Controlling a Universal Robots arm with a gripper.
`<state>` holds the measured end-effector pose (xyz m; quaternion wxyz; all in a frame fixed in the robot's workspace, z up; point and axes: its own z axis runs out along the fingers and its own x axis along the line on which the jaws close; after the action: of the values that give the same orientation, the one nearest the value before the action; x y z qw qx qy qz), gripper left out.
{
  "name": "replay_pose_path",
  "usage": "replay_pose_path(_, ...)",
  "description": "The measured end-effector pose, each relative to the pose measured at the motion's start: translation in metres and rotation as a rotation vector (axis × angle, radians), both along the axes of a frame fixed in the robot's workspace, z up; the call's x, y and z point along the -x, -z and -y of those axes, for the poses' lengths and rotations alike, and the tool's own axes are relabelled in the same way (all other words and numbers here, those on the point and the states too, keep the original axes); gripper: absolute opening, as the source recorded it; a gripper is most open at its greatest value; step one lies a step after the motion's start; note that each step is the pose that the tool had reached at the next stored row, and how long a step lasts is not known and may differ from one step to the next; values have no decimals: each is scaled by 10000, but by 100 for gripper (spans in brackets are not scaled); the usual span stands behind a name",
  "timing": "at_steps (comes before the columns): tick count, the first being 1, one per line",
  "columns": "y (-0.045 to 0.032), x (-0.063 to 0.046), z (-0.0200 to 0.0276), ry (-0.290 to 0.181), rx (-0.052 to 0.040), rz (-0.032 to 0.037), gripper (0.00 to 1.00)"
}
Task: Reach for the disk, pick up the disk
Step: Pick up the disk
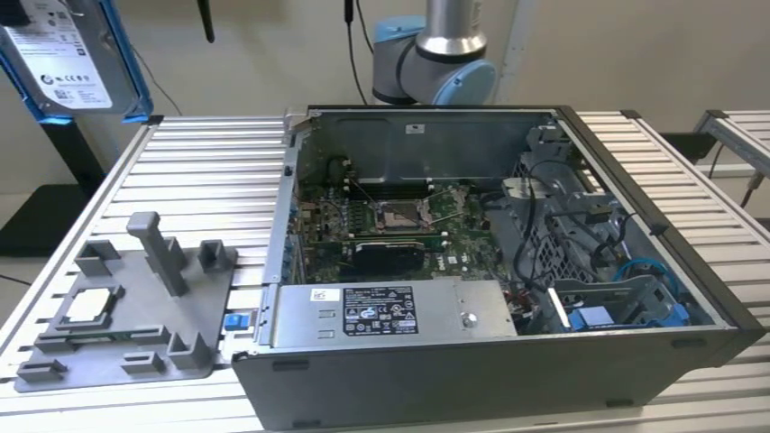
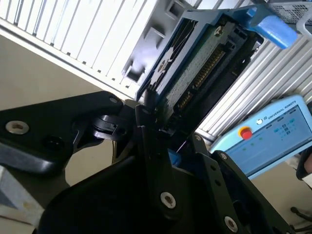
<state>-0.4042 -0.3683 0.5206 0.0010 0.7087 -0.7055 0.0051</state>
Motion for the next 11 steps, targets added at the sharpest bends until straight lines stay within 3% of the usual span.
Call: replay_pose_path(11,0,-267,0,0,0,0,0)
